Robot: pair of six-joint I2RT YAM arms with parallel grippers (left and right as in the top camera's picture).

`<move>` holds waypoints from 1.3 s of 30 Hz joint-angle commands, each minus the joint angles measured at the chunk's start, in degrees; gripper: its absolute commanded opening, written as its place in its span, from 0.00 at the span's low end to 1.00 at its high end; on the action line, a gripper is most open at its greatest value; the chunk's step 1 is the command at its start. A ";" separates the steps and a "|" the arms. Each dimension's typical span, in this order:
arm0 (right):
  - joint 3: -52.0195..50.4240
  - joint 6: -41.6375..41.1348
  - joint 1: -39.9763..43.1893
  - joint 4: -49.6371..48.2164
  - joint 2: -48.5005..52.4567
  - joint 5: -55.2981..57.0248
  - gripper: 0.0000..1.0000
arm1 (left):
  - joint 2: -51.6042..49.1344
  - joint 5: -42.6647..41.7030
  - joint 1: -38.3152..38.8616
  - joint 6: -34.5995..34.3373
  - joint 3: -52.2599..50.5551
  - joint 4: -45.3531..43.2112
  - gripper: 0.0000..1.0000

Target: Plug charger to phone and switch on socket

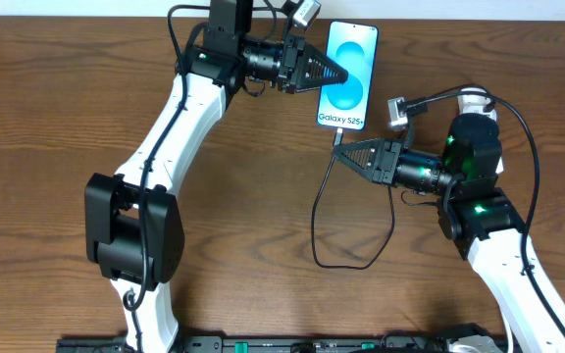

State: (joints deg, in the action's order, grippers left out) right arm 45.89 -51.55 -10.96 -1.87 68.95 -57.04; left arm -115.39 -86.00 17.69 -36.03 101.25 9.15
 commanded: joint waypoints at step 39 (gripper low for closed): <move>-0.09 -1.11 1.51 -0.44 0.24 -0.63 0.01 | 2.45 -4.02 0.28 1.92 0.22 -0.26 0.07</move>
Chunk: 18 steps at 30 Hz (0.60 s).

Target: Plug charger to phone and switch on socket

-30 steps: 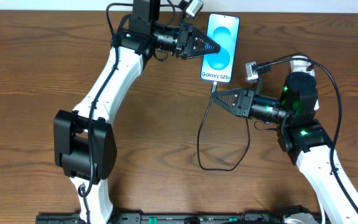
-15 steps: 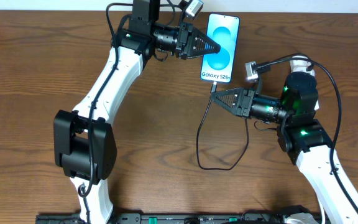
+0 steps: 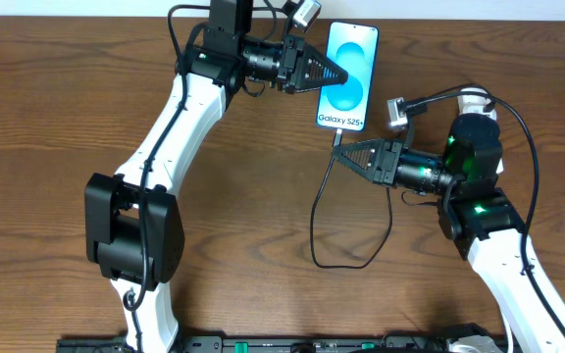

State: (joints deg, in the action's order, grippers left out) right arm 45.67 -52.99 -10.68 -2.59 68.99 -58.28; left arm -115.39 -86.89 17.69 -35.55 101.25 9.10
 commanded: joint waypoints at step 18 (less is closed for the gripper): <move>0.13 1.20 0.46 0.66 0.26 -1.25 0.01 | 2.45 -3.08 0.28 1.44 0.22 -0.24 0.07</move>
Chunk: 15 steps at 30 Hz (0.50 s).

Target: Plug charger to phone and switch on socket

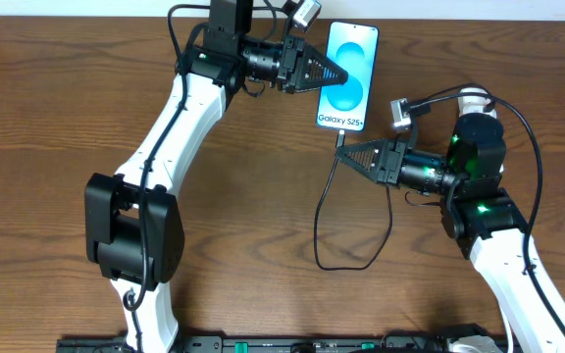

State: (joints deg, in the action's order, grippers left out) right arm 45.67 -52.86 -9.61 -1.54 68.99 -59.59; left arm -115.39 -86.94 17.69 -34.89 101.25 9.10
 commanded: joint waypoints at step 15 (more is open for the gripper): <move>0.13 1.03 -1.38 -0.42 0.90 0.52 0.01 | 2.45 -3.06 0.28 0.79 0.22 -0.24 0.07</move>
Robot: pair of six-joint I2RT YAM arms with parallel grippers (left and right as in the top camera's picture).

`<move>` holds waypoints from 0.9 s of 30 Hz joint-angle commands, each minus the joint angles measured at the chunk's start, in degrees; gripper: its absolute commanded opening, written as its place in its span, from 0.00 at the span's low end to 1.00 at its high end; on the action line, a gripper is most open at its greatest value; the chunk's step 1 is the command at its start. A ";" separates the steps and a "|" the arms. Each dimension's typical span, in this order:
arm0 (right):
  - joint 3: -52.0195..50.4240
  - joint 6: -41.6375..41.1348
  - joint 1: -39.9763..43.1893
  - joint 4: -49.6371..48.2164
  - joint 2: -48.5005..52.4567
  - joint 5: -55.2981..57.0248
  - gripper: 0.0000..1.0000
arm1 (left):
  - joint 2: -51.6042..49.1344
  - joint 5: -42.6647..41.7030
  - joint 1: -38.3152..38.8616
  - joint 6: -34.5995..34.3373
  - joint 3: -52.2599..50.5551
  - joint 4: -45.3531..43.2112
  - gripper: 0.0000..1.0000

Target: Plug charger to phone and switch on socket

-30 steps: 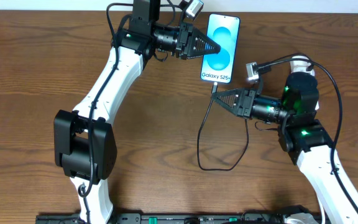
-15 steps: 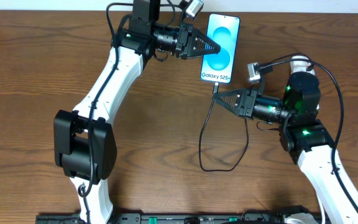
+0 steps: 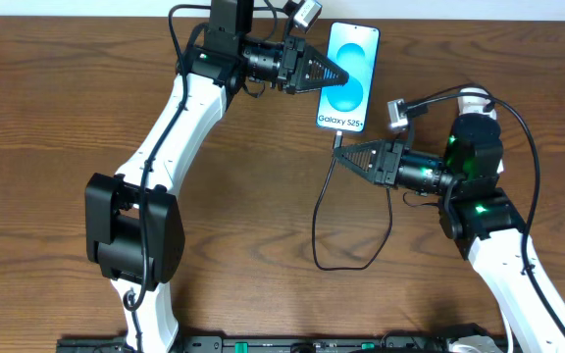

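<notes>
The phone (image 3: 351,59) lies at the table's far middle, its blue screen lit. My left gripper (image 3: 345,76) reaches in from the left, and its shut fingertips rest on the phone's left half. The black charger cable (image 3: 316,221) runs from the phone's bottom edge down in a loop. Its plug end (image 3: 337,138) sits right at the phone's port; I cannot tell whether it is seated. My right gripper (image 3: 341,154) points left just below the phone and is shut on the cable beside the plug. The socket is out of view.
The brown wooden table (image 3: 57,147) carries both arms. The cable loop lies between the arms, in front of the right arm's base (image 3: 479,211). A black rail (image 3: 263,345) runs along the near edge.
My right gripper, still shut on the cable, has shifted a little to the left, and the cable loop moved left with it. The left gripper and the phone have not moved.
My left gripper has rested on the phone throughout. The right gripper held the cable just below the phone's bottom edge, stayed there, then stood slightly to the right, and is now back where it was.
</notes>
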State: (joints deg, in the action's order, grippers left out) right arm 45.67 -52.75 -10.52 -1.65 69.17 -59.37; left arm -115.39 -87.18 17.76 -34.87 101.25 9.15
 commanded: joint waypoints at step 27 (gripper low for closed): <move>0.13 0.46 -0.39 -1.40 0.76 -0.79 0.01 | 2.45 -2.80 0.22 1.62 0.22 -0.28 0.07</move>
State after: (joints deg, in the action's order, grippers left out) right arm 45.67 -52.77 -10.52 -2.76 69.80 -59.18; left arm -115.39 -87.77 17.76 -34.61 101.25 9.13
